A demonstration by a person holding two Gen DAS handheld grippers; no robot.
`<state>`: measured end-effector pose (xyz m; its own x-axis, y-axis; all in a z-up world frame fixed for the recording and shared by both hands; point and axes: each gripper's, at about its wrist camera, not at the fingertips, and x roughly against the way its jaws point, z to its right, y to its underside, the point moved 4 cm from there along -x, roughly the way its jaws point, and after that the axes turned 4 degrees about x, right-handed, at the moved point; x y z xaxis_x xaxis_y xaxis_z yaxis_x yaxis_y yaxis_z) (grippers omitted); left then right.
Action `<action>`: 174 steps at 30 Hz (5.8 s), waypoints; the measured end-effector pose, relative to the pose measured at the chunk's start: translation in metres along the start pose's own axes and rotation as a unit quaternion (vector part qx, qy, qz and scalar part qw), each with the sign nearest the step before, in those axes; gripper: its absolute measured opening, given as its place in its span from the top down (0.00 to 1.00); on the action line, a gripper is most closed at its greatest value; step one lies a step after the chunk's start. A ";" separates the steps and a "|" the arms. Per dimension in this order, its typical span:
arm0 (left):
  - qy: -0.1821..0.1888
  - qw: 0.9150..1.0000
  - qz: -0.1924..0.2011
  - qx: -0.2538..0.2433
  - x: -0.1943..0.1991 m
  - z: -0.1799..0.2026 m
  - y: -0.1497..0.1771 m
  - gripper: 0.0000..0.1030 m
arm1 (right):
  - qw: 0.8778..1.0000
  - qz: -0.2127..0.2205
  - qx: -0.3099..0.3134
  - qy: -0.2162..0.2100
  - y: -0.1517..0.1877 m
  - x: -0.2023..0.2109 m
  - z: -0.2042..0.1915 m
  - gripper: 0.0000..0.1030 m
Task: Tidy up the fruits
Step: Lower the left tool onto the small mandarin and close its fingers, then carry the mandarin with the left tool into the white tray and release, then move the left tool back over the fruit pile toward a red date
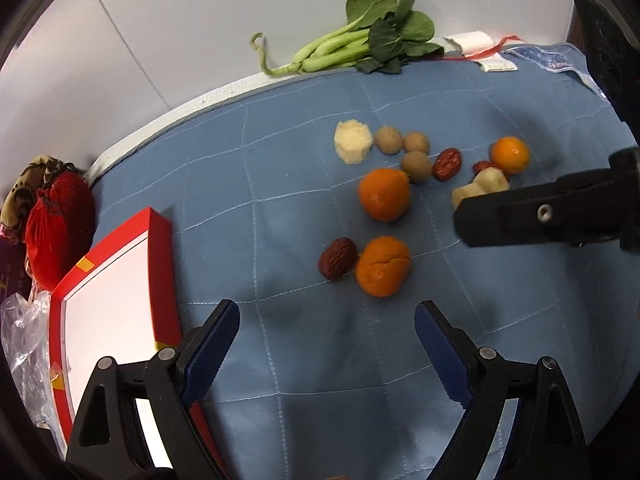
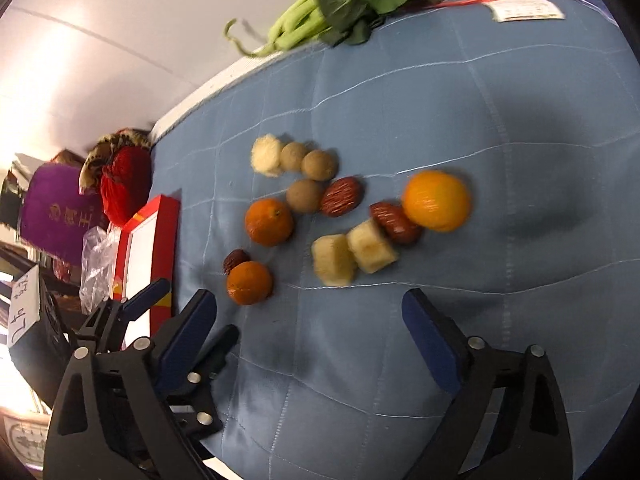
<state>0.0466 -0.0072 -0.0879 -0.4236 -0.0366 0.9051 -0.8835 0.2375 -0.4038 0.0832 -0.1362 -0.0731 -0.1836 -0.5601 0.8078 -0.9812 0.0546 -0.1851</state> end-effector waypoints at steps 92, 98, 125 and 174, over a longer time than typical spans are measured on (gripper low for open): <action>-0.183 0.947 0.076 0.254 0.086 -0.140 0.058 0.37 | 0.976 0.028 0.206 -0.060 0.041 -0.012 -0.156 0.66; -0.164 0.955 0.098 0.228 0.087 -0.107 0.035 0.35 | 0.982 0.048 0.178 -0.048 0.028 0.011 -0.129 0.66; -0.127 0.975 0.110 0.144 0.065 -0.025 -0.012 0.33 | 0.993 0.057 0.099 0.014 0.007 0.040 -0.035 0.66; 0.128 0.987 0.060 -0.081 0.002 0.021 -0.035 0.30 | 0.996 0.004 -0.003 0.091 -0.022 -0.005 0.034 0.67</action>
<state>0.0721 -0.0358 -0.0752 -0.4410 0.2429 0.8640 -0.7777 0.3773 -0.5029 0.1078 -0.1628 -0.0926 -0.1980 -0.4014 0.8943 -0.9800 0.0641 -0.1883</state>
